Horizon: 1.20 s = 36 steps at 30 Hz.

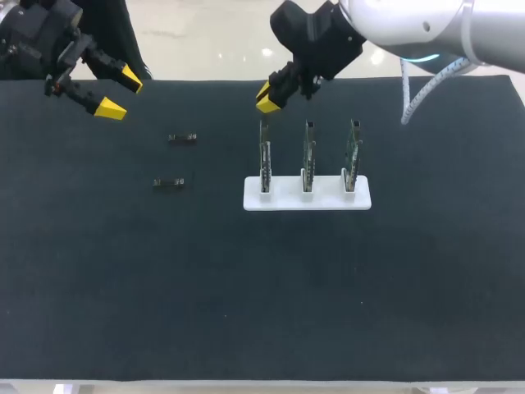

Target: Pick up the optical module with the left hand, and insert it into the network port with the right hand.

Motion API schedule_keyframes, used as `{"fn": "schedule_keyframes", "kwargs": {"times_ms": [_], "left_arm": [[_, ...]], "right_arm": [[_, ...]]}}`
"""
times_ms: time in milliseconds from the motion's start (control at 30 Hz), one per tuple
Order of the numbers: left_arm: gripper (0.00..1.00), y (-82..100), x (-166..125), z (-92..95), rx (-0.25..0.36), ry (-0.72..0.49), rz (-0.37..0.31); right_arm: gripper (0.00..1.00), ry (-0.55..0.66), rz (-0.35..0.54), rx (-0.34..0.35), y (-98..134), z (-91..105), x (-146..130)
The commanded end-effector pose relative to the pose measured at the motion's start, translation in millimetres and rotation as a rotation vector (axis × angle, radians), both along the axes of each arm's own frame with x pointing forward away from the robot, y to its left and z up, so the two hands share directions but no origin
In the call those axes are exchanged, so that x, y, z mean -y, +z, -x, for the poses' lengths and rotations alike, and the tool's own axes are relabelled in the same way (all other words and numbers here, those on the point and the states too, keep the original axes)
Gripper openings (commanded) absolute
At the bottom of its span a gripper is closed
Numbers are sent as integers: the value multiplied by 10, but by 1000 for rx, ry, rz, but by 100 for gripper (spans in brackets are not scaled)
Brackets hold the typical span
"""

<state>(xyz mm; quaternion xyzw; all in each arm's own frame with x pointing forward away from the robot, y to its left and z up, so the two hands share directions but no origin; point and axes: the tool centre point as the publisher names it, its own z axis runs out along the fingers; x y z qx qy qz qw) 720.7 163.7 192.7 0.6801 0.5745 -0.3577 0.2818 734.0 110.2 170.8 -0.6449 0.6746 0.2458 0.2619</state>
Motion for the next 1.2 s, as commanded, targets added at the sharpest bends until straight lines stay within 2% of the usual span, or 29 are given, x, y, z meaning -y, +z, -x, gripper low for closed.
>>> {"fn": "schedule_keyframes", "kwargs": {"times_ms": [33,400,467,500,533,567,600,633,1033,1067,1100,1133,1200], "left_arm": [[100,3,3,-13,-2,-2,-3],[100,3,3,-13,-2,-2,-3],[100,3,3,-13,-2,-2,-3],[100,3,3,-13,-2,-2,-3],[100,3,3,-13,-2,-2,-3],[100,3,3,-13,-2,-2,-3],[100,3,3,-13,-2,-2,-3],[100,3,3,-13,-2,-2,-3],[100,3,3,-13,-2,-2,-3],[100,3,3,-13,-2,-2,-3],[100,3,3,-13,-2,-2,-3],[100,3,3,-13,-2,-2,-3],[100,3,3,-13,-2,-2,-3]], "right_arm": [[0,1,-3,4,-37,-9,-6],[0,-4,-11,29,-99,-12,-19],[40,-5,-13,31,-99,-15,-19],[48,-6,-12,32,-101,-15,-21],[69,-7,-11,32,-104,-10,-24],[78,-8,-12,33,-104,-9,-24],[93,-10,-13,34,-100,-8,-26],[100,-11,-14,34,-95,-8,-27],[100,-23,-9,-1,37,14,-8],[98,-23,-7,-6,58,11,-5],[80,-24,-5,-11,72,13,-4],[56,-25,-5,-17,88,15,-5],[26,-23,-4,-19,121,10,0]]}}
